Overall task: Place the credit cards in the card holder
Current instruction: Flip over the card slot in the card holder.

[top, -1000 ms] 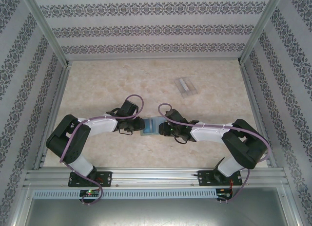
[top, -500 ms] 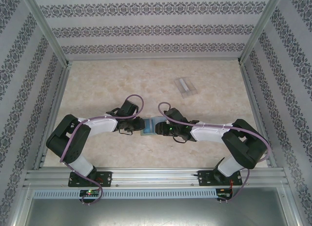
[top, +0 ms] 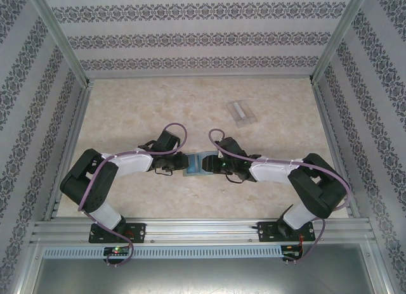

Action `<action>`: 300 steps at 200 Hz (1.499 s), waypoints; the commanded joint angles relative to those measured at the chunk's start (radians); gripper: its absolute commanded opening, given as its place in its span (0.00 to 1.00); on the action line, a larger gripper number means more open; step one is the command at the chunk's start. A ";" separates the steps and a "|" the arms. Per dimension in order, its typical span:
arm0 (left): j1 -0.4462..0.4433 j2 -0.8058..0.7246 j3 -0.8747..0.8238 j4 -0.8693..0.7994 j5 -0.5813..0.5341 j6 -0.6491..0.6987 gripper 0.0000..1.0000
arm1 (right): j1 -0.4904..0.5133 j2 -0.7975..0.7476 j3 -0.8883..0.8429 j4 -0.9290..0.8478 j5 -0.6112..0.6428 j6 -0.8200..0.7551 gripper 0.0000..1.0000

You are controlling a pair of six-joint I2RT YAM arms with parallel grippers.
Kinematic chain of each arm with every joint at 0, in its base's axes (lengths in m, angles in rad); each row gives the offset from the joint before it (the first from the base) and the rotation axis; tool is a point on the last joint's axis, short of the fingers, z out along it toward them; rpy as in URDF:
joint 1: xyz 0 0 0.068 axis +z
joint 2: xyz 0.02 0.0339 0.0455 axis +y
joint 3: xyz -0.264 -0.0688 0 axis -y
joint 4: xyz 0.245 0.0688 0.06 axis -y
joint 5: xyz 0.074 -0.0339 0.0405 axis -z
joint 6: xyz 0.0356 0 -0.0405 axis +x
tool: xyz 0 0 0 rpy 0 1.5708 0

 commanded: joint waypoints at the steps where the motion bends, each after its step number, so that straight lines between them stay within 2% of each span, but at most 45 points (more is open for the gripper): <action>1: 0.007 0.016 -0.018 0.019 0.003 0.007 0.28 | -0.008 -0.046 -0.015 -0.077 0.062 0.003 0.50; 68: 0.006 0.030 -0.016 0.024 0.009 0.006 0.28 | 0.003 -0.083 -0.025 -0.154 0.133 -0.020 0.50; 153: 0.006 0.031 -0.016 0.026 0.008 0.003 0.28 | 0.021 -0.029 -0.013 -0.109 0.078 -0.015 0.45; 241: 0.004 0.031 -0.022 0.033 0.011 0.002 0.28 | 0.035 -0.022 -0.016 -0.096 0.057 0.004 0.44; 300: 0.006 0.031 -0.027 0.039 0.011 0.000 0.28 | 0.036 -0.004 -0.016 -0.012 -0.005 0.010 0.39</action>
